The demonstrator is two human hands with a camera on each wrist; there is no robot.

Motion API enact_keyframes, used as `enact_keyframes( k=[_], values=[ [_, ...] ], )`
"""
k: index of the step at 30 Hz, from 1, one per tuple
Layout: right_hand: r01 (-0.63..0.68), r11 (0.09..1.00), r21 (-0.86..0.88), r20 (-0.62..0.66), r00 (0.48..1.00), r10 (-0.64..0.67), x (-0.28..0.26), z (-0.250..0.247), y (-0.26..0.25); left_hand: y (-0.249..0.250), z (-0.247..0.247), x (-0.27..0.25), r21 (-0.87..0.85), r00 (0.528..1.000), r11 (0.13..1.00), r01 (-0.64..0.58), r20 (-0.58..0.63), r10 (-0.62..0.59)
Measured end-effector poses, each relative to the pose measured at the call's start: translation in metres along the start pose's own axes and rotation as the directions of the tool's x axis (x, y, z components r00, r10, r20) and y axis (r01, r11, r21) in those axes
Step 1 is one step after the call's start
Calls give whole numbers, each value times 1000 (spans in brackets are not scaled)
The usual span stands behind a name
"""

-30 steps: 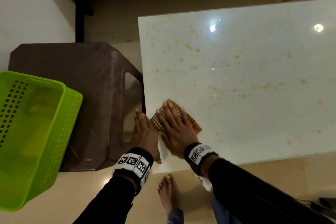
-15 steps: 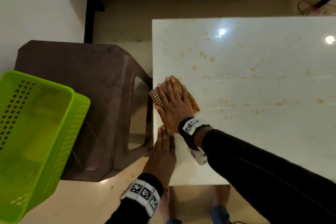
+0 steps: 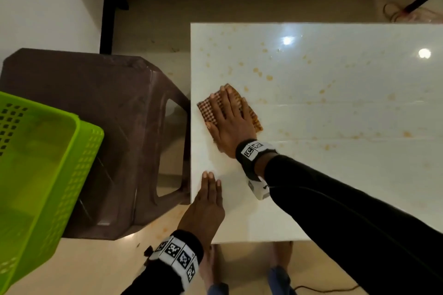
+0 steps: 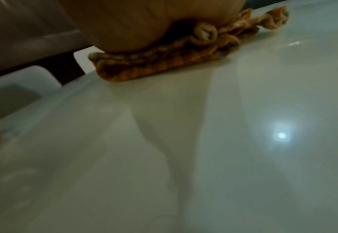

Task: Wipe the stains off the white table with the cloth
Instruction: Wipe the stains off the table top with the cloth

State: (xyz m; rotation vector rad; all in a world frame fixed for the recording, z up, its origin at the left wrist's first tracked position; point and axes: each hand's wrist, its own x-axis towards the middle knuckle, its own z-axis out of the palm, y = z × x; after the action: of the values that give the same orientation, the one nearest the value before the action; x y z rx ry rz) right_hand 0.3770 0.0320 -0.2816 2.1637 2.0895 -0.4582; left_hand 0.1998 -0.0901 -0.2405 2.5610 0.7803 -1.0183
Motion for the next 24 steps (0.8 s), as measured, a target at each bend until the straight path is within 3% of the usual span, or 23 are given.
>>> enact_keyframes(
  k=[2,4,6,9,13,16,20,22,24],
  values=[
    [-65,996,56,-29,997,67,-37,12,-6,-7,-6,-3,-84,996,995,47,-73,-53],
    [-49,998,46,-5,999,49,-104,27,-10,-14,-27,-7,-146,989,988,52,-127,-71],
    [14,1000,28,17,1000,-15,-147,34,-2,-23,-52,-8,-140,996,986,91,-8,-93],
    [21,999,38,53,998,-22,-104,22,18,-37,-72,9,-87,980,977,194,-19,-196],
    [-209,973,95,30,978,207,-13,-3,31,-46,-63,44,-95,952,948,304,-4,-306],
    [-220,971,96,-15,975,223,-59,14,26,-40,-56,53,-142,936,929,341,-36,-349],
    [-91,995,36,72,994,88,-165,38,22,-37,-42,67,-251,907,906,341,-166,-387],
    [-12,1000,17,91,996,11,-155,36,41,-36,-33,74,-277,881,899,340,-241,-408],
    [-14,1000,10,75,997,13,-115,25,55,-33,-24,78,-281,852,873,400,-238,-467]
  ],
)
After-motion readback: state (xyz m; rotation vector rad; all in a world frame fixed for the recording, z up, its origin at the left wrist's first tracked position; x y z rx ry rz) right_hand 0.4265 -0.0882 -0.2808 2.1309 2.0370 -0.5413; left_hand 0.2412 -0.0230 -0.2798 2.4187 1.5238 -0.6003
